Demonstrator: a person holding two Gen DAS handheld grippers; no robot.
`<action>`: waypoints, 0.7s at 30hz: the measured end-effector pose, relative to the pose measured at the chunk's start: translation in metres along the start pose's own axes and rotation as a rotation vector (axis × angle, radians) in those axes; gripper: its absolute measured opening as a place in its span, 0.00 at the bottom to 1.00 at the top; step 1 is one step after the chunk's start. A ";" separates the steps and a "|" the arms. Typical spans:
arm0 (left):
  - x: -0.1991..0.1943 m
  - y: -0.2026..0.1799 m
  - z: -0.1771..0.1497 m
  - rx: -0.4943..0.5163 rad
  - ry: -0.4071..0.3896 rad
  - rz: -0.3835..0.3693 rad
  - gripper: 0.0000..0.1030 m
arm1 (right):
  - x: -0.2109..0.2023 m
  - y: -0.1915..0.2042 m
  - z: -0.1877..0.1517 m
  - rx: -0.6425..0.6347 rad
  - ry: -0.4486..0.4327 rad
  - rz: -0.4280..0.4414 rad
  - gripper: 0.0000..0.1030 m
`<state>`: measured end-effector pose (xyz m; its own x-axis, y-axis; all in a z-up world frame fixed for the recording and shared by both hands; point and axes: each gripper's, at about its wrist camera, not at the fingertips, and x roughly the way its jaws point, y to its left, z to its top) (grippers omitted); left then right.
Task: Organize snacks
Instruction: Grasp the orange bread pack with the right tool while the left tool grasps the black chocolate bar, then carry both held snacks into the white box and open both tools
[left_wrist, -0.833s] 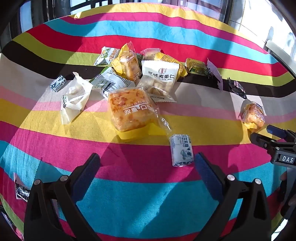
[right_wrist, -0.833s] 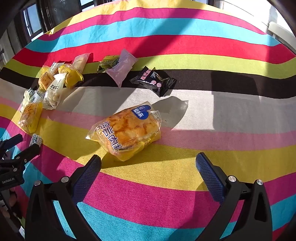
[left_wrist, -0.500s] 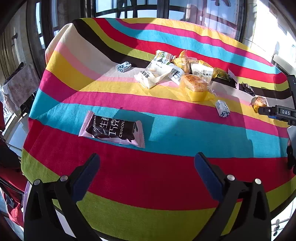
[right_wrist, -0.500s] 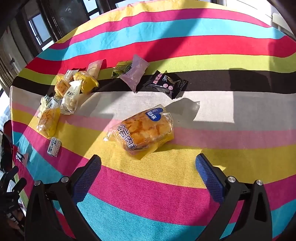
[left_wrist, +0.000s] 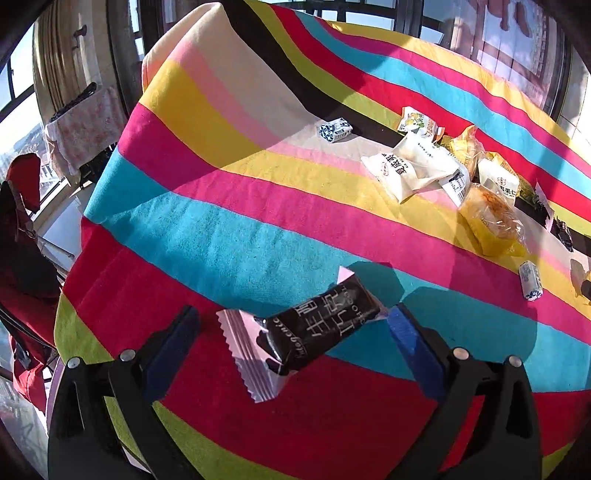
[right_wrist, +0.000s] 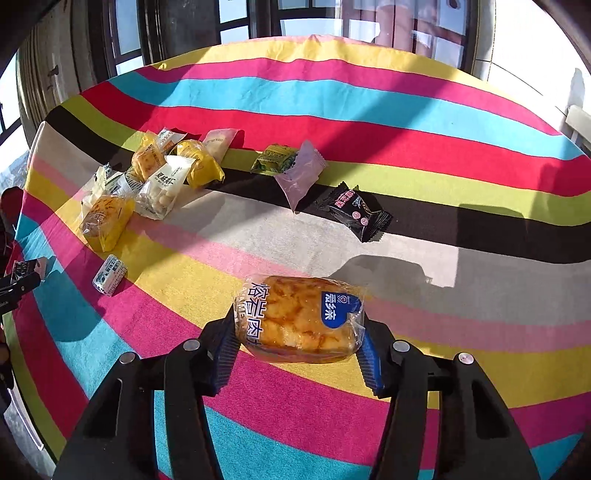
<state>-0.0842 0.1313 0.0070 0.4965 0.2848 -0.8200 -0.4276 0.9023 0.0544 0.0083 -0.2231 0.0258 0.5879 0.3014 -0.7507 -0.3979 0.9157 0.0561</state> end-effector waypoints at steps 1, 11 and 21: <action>0.003 -0.002 0.004 0.013 0.013 -0.013 0.99 | -0.007 0.001 -0.003 0.014 -0.017 0.016 0.52; -0.018 -0.004 -0.007 0.086 -0.018 -0.179 0.27 | -0.039 0.019 -0.023 0.050 -0.084 0.070 0.52; -0.052 -0.010 -0.030 0.117 -0.096 -0.167 0.27 | -0.050 0.061 -0.025 -0.022 -0.090 0.111 0.52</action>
<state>-0.1285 0.0976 0.0320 0.6248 0.1528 -0.7657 -0.2455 0.9694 -0.0069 -0.0631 -0.1889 0.0501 0.5999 0.4246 -0.6782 -0.4791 0.8695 0.1206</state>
